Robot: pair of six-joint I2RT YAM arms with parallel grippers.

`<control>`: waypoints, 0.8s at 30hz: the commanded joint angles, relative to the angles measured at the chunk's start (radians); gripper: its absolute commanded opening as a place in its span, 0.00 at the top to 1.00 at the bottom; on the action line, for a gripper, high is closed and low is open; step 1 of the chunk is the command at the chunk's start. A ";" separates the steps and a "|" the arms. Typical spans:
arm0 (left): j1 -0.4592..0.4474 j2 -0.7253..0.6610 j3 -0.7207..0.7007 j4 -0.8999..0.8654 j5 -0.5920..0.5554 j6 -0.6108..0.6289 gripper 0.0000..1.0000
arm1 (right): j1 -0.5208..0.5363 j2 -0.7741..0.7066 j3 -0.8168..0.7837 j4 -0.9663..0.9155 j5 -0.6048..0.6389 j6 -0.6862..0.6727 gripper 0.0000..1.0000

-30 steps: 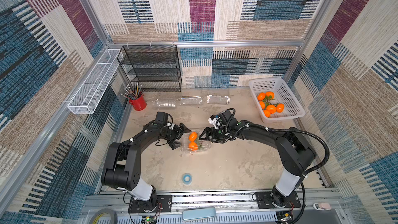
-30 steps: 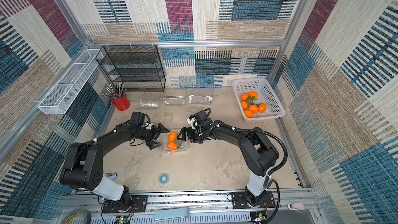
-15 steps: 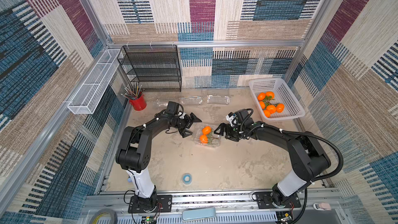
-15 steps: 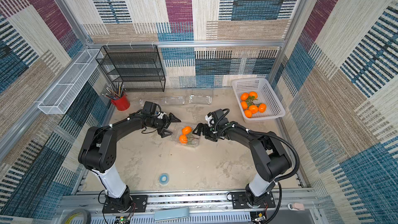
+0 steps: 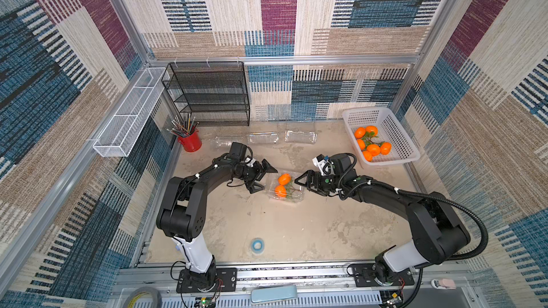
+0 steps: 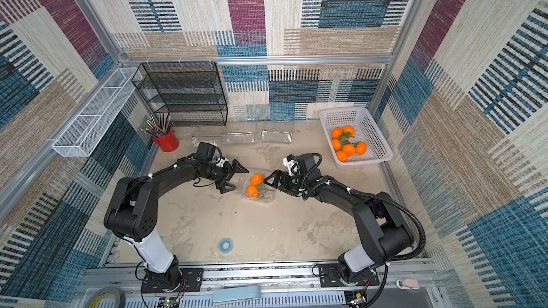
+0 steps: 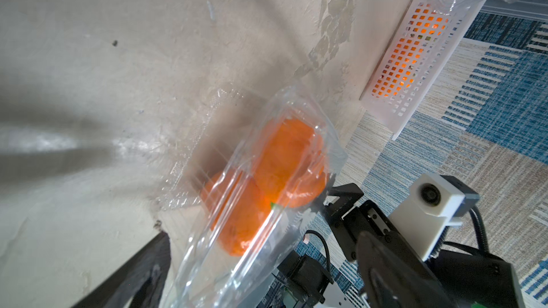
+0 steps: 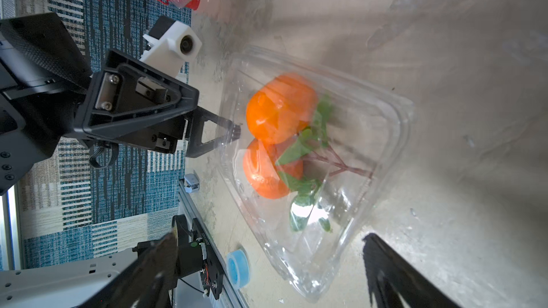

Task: Take oranges out of containers
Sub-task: Move the packing box to the center of the board.

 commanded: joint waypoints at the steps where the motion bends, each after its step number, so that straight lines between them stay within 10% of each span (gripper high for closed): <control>1: -0.009 -0.003 0.009 0.014 0.005 -0.007 0.01 | 0.000 0.009 -0.016 0.093 -0.029 0.040 0.01; 24: -0.019 0.004 0.015 0.022 0.013 -0.014 0.01 | -0.001 0.052 0.090 0.018 -0.018 -0.004 0.01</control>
